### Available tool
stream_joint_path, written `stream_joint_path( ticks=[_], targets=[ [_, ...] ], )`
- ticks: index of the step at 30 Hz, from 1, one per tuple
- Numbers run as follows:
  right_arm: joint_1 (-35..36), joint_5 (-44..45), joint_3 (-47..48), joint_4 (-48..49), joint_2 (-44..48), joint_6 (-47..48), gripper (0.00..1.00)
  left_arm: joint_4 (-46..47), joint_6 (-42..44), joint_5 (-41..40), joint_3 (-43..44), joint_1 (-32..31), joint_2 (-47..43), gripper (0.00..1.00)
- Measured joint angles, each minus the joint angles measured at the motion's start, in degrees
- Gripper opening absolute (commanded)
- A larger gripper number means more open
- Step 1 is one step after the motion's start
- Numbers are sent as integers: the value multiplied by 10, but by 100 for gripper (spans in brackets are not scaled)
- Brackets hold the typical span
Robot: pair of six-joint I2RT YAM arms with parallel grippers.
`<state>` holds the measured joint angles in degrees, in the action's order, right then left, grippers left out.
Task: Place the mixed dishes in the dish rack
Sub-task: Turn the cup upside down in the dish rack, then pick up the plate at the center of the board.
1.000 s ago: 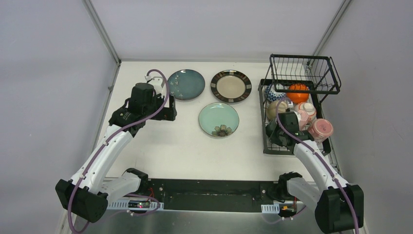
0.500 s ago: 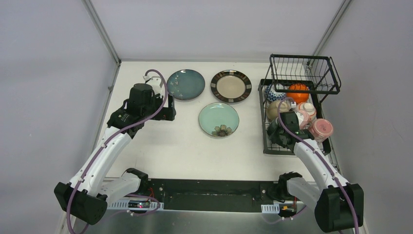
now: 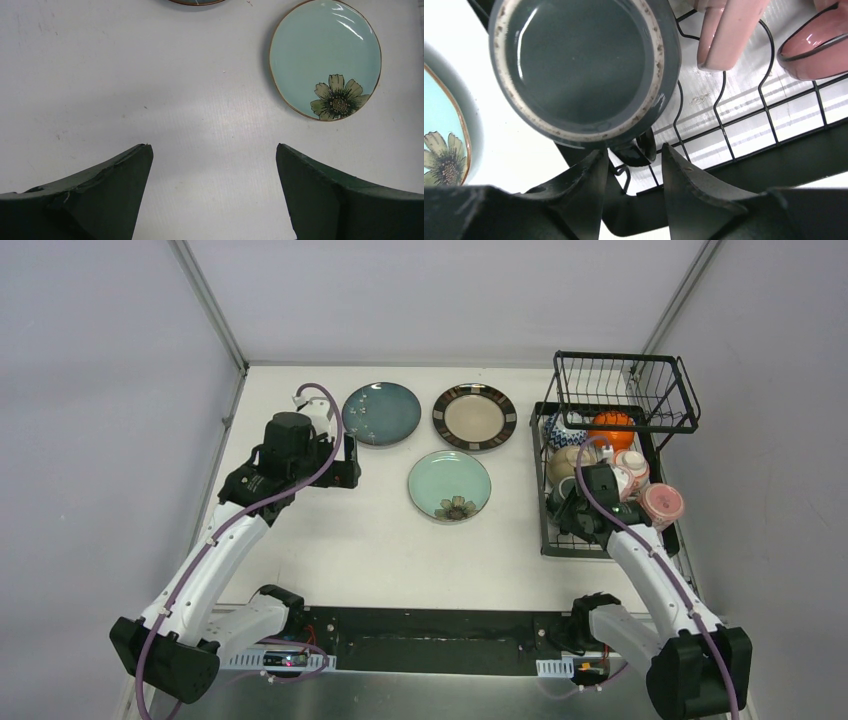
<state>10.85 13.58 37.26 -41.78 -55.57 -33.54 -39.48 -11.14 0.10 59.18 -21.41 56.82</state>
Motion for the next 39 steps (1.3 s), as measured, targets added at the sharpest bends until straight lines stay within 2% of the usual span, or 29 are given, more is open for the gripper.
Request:
stream_joint_path(
  ticks=[11,16,25,35,39],
  targets=[
    [0,-39,35,-63,59,0,79,0,-9,18,0,0,22,99],
    [0,-82,60,-74,89,4,99,1,-28,56,1,0,59,97],
    [17,-177,61,-32,125,2,100,56,-113,158,12,0,173,85],
    [80,-276,31,71,149,1,100,222,-246,217,9,0,351,62],
    [91,-279,29,84,147,2,100,270,-282,235,9,0,410,58]
  ],
)
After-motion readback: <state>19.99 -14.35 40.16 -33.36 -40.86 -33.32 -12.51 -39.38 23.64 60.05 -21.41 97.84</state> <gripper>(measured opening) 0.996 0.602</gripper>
